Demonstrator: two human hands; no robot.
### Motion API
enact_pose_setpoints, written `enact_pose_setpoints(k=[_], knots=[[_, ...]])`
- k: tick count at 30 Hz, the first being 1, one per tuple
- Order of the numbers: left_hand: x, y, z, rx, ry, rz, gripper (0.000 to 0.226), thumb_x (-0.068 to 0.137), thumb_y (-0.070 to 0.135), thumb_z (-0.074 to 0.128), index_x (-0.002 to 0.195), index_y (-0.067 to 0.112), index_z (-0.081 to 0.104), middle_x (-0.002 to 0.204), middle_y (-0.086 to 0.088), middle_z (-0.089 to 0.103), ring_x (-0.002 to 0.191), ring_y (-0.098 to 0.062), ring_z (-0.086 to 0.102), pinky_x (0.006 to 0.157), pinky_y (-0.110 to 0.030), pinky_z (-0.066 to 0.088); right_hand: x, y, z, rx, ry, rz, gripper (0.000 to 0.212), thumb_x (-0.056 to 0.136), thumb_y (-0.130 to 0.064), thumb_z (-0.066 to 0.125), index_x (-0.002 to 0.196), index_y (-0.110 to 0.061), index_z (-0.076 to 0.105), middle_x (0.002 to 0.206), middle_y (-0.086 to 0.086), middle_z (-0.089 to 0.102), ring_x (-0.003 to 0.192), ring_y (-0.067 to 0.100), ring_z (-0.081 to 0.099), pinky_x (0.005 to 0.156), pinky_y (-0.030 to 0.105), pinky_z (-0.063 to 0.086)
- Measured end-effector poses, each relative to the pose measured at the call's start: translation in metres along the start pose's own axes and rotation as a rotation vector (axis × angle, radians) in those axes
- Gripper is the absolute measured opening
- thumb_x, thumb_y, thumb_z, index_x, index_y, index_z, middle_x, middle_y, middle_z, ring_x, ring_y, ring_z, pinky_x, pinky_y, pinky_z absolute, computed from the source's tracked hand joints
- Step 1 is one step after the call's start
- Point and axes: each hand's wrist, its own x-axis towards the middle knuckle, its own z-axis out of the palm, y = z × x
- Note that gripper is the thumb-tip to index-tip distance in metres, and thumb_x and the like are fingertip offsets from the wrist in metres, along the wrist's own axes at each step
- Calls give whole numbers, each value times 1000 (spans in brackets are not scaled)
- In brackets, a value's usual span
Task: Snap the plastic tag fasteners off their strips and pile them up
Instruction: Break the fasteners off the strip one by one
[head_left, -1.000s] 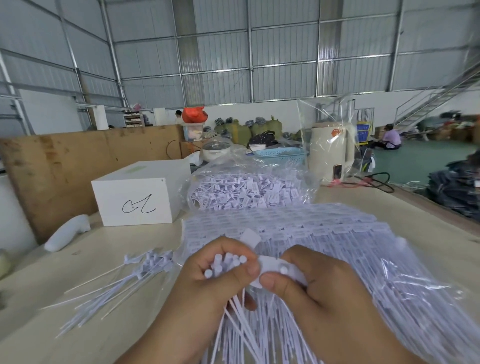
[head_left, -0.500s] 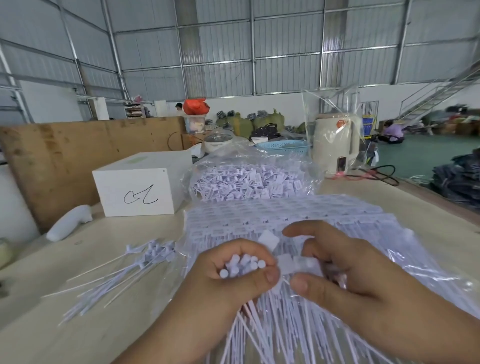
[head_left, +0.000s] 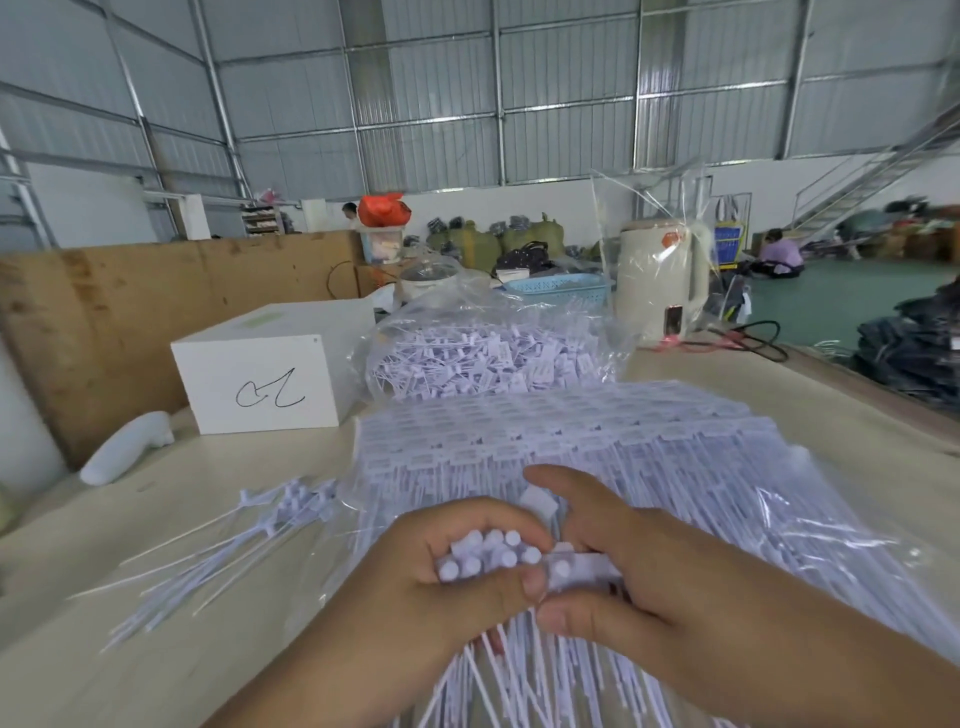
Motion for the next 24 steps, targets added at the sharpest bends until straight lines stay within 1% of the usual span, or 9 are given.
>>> enact_pose_setpoints(k=[1,4,8,11,14,17,19,22,24], knots=[[1,-6,-2,19,-6,21,14,77,25,77,89,20,75,88,-4,74,83,-12,68,76,-20,52,-4,1,-1,-6,-21,52,68,82,-72,47,130,-72,-1,115,-27,54,104,-8,52,90,20,45],[-1,-2,-3,-23,-111,-24,7,80,19,76,86,17,74,85,-1,72,81,-9,64,74,-19,49,1,-4,0,-17,16,65,77,81,-69,56,131,-72,-3,100,-29,50,92,-12,50,83,19,43],[-3,5,-9,-38,-238,-81,10,83,11,72,90,18,73,88,3,71,83,-7,63,76,-18,46,3,-8,-1,58,-9,70,85,78,-62,65,131,-73,0,105,-27,54,100,-9,53,93,28,46],[-4,4,-10,87,-330,-120,33,85,6,69,108,29,72,112,10,71,104,-7,64,88,-19,47,3,-11,-1,47,-9,65,88,76,-59,68,127,-77,-2,100,-23,57,102,-4,56,94,33,48],[-3,2,-8,160,-402,-114,47,87,5,65,119,40,65,129,21,61,122,-2,55,99,-14,41,4,-12,0,25,-10,58,88,69,-65,64,129,-76,0,89,-20,56,91,0,60,91,37,49],[-3,6,-9,19,-424,-173,37,86,-2,64,113,23,70,121,6,67,104,-5,63,82,-15,49,5,-6,1,57,23,26,86,66,-70,61,133,-70,8,86,-31,57,89,-6,60,98,32,46],[-4,7,-12,-15,-397,-172,27,86,0,66,106,17,71,108,-4,69,87,-5,62,68,-13,48,4,-5,-2,46,32,10,74,69,-74,59,133,-64,22,93,-31,58,91,-7,59,91,29,49],[-4,7,-15,-39,-324,-122,17,82,15,72,98,20,72,93,1,68,80,-8,60,64,-18,49,3,-4,-11,67,4,-2,50,79,-72,56,114,-37,53,91,-8,66,80,10,64,74,43,53],[-4,6,-16,-22,-294,-111,15,78,23,74,92,26,74,87,7,68,77,-6,60,66,-21,49,1,-2,-14,58,-10,5,47,82,-70,54,97,-25,60,79,4,63,70,18,61,67,44,51]])
